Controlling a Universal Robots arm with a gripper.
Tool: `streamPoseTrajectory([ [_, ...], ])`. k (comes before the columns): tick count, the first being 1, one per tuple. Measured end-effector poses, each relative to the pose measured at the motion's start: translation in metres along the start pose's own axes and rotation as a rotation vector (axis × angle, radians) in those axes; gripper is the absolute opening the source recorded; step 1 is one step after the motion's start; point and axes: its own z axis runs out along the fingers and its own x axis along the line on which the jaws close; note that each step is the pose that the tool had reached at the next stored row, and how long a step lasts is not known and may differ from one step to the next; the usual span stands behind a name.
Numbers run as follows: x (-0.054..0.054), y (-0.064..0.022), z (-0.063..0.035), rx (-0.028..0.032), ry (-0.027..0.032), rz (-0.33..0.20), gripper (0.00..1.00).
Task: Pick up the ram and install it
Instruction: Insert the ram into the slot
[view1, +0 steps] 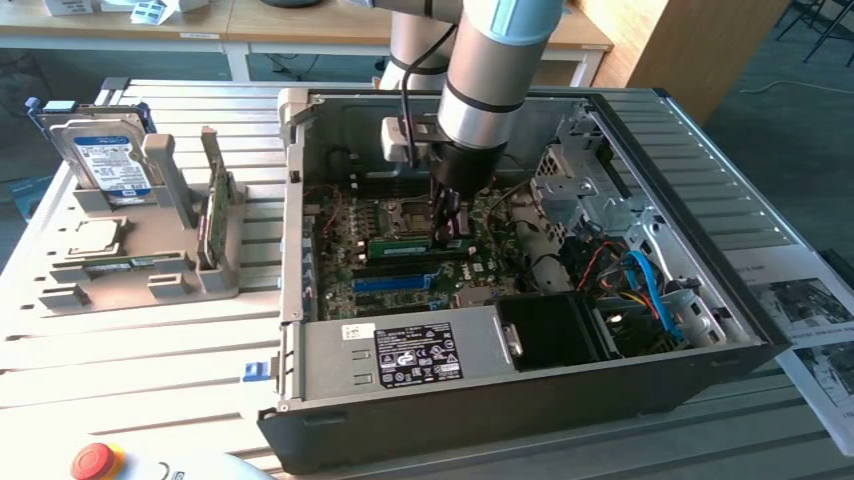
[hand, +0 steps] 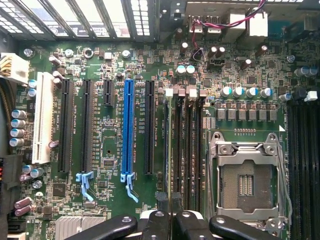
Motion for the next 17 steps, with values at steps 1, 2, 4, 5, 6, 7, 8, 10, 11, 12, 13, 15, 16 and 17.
streamPoseTrajectory([
  [1, 0.0000, 0.0000, 0.0002, 0.0000, 0.0000, 0.000, 0.12],
  [2, 0.0000, 0.0000, 0.0004, 0.0000, 0.0000, 0.000, 0.12],
  [4, 0.0000, -0.0001, 0.0009, 0.0000, -0.0001, 0.000, 0.12],
  [5, 0.0000, -0.0001, 0.0011, 0.0000, 0.0000, 0.000, 0.12],
  [6, 0.0000, -0.0001, 0.0013, 0.0000, 0.0000, 0.000, 0.12],
  [7, 0.0000, -0.0001, 0.0015, 0.0000, 0.0000, 0.000, 0.12],
  [8, 0.0000, -0.0001, 0.0019, 0.0001, 0.0000, 0.000, 0.12],
  [10, 0.0000, -0.0001, 0.0024, -0.0001, 0.0000, 0.000, 0.12],
  [11, 0.0000, -0.0001, 0.0027, 0.0000, 0.0000, 0.000, 0.12],
  [12, 0.0000, -0.0001, 0.0030, -0.0001, 0.0000, 0.000, 0.12],
  [13, 0.0000, 0.0000, 0.0033, 0.0000, 0.0000, 0.000, 0.12],
  [15, 0.0000, -0.0001, 0.0039, 0.0000, 0.0001, 0.000, 0.12],
  [16, 0.0000, -0.0001, 0.0041, 0.0000, 0.0001, 0.000, 0.12],
  [17, 0.0000, -0.0001, 0.0044, 0.0000, 0.0000, 0.000, 0.12],
])
